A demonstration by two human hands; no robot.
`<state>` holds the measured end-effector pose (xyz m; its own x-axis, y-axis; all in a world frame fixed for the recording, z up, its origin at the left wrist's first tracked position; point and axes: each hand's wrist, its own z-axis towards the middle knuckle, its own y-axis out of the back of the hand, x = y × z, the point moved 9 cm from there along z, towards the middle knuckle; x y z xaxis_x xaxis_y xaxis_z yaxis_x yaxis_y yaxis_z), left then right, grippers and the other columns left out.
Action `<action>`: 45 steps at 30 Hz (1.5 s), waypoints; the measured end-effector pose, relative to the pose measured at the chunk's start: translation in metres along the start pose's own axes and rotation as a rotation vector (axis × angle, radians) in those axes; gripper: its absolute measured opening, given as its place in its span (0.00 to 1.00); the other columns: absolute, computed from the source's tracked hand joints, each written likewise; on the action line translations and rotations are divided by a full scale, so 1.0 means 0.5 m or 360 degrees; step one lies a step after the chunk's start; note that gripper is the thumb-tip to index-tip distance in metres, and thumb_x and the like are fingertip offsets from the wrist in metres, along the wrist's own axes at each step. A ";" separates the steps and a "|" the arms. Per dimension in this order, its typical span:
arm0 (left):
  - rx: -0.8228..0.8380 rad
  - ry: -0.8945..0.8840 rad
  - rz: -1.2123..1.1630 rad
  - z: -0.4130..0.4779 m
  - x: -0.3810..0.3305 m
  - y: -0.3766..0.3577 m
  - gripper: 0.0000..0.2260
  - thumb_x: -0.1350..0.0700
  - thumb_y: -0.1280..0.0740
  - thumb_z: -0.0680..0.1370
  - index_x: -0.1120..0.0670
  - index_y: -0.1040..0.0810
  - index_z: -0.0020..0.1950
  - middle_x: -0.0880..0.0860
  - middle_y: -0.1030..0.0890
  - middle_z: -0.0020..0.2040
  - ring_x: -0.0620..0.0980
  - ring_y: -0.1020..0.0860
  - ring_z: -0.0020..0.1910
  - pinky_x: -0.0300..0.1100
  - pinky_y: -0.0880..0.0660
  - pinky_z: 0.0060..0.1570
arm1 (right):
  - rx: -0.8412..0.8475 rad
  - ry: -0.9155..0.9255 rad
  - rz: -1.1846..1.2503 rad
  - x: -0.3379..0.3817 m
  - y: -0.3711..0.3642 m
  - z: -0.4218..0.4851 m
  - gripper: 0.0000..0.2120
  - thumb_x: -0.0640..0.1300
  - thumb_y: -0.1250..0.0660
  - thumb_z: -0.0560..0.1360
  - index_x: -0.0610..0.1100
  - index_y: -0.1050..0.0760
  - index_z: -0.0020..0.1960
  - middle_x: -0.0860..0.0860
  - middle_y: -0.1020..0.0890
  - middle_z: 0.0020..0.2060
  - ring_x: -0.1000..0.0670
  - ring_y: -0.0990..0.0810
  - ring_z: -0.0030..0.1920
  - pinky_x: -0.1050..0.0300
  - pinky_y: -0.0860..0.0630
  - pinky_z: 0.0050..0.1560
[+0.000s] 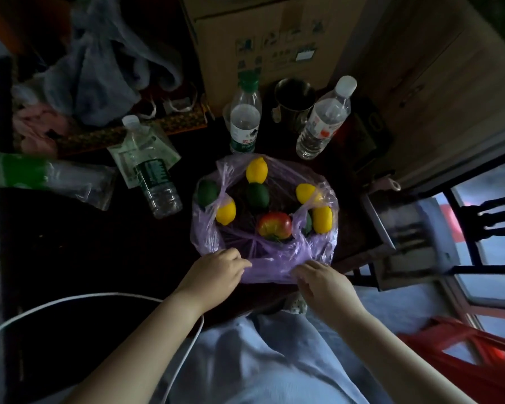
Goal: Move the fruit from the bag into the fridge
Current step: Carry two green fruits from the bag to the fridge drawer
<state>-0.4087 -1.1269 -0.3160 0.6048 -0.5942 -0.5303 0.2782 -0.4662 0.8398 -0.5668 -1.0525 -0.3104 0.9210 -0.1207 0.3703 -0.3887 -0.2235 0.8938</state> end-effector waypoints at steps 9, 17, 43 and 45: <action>-0.0327 0.0109 -0.0338 0.111 0.016 0.106 0.11 0.58 0.35 0.77 0.54 0.22 0.60 0.51 0.23 0.57 0.50 0.25 0.56 0.42 0.28 0.56 | -0.0251 0.0094 0.0159 0.084 0.122 0.217 0.20 0.40 0.37 0.75 0.44 0.32 0.67 0.47 0.26 0.61 0.44 0.28 0.61 0.52 0.30 0.57; -0.0002 0.0171 0.0038 0.246 0.053 0.045 0.23 0.59 0.37 0.77 0.52 0.35 0.72 0.52 0.32 0.68 0.55 0.33 0.67 0.53 0.29 0.60 | 0.0187 -0.0302 -0.0340 -0.051 0.062 0.246 0.20 0.45 0.39 0.77 0.48 0.33 0.68 0.47 0.31 0.66 0.42 0.33 0.66 0.45 0.24 0.49; 0.0058 0.0089 0.0105 0.232 0.076 0.068 0.32 0.53 0.27 0.71 0.52 0.37 0.72 0.52 0.34 0.68 0.55 0.34 0.67 0.51 0.31 0.62 | -0.0297 -0.0385 -0.0024 -0.059 0.093 0.165 0.36 0.45 0.26 0.66 0.46 0.37 0.71 0.44 0.29 0.65 0.39 0.28 0.63 0.45 0.28 0.58; -0.0030 0.0019 0.0047 0.223 0.046 0.107 0.32 0.54 0.26 0.71 0.52 0.36 0.72 0.52 0.33 0.67 0.55 0.33 0.66 0.50 0.30 0.61 | -0.0460 -0.0397 0.0154 -0.039 0.136 0.142 0.35 0.43 0.27 0.67 0.48 0.37 0.71 0.46 0.30 0.65 0.40 0.26 0.60 0.48 0.24 0.50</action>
<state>-0.4631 -1.2383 -0.2962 0.6218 -0.5997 -0.5037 0.2739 -0.4360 0.8573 -0.6131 -1.1340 -0.2747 0.8322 -0.3674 0.4152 -0.4175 0.0774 0.9054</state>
